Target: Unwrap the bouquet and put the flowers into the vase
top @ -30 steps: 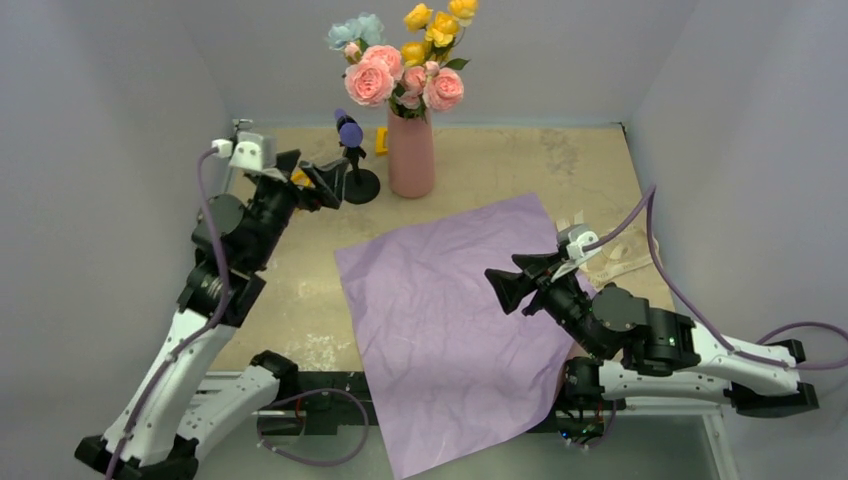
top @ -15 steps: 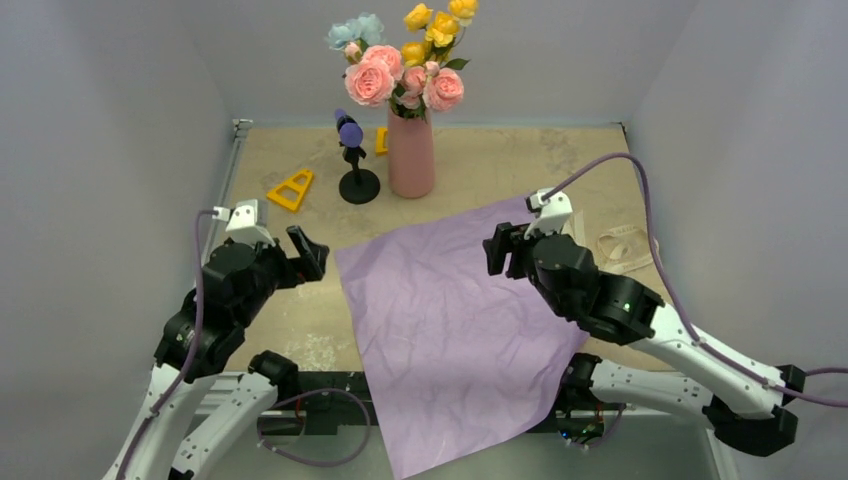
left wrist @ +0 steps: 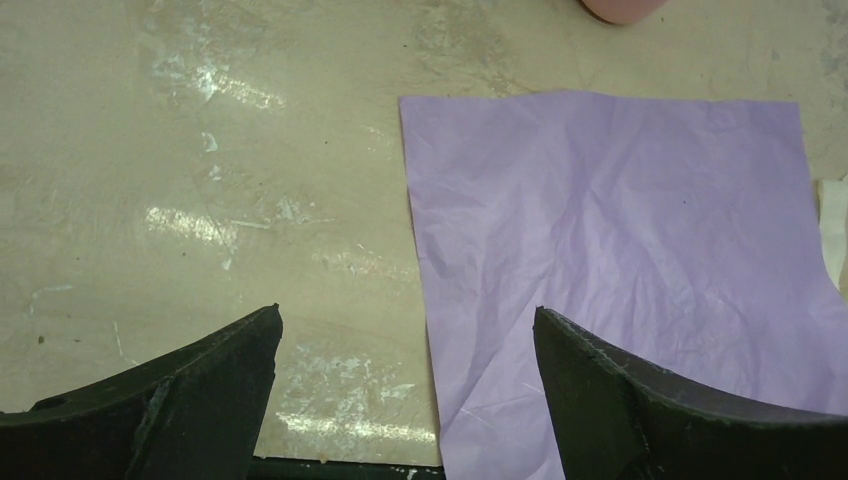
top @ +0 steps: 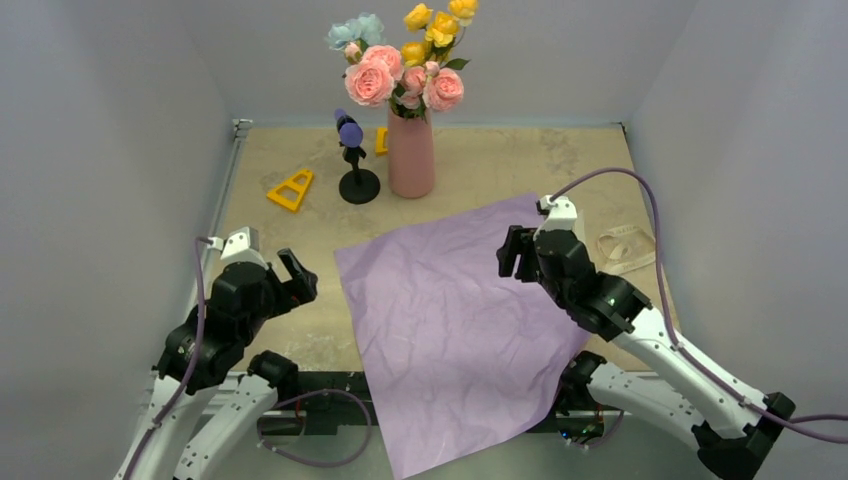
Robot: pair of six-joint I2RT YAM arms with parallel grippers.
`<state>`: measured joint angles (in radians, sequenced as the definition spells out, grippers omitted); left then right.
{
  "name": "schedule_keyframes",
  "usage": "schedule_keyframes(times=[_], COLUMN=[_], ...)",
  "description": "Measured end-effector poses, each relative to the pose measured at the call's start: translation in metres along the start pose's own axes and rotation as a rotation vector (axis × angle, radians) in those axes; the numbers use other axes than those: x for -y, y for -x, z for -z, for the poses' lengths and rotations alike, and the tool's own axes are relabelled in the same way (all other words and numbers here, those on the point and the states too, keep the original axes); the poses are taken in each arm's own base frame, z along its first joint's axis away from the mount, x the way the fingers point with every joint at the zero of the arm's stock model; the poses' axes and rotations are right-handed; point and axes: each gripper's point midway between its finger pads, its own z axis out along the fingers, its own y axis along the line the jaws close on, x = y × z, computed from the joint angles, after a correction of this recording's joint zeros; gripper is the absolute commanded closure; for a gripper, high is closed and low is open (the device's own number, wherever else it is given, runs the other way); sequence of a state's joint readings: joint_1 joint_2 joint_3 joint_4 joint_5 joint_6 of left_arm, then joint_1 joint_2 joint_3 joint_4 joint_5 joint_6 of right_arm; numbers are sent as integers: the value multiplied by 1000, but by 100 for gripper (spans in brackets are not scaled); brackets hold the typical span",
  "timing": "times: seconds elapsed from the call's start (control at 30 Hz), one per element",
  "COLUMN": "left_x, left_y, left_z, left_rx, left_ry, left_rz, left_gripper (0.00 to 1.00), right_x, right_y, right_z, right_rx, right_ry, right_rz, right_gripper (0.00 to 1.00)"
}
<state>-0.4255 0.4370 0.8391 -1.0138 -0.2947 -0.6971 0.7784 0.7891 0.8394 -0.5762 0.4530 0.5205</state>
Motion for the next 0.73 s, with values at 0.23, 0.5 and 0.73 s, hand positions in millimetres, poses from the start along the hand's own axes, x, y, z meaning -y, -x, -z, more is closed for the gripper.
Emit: schedule_keyframes(times=[0.23, 0.5, 0.73], left_x=[-8, -9, -7], left_y=[-9, -8, -5], left_z=[-10, -9, -4], left_rx=[-59, -53, -20], left_ry=[86, 84, 57], left_rz=[9, 13, 26], left_gripper=[0, 1, 1], right_x=[8, 6, 10], right_y=[-12, -1, -4], right_z=[-18, -9, -6], right_rx=[-49, 24, 64], right_ry=[-32, 12, 29], right_rz=[-36, -62, -86], right_gripper=[29, 18, 7])
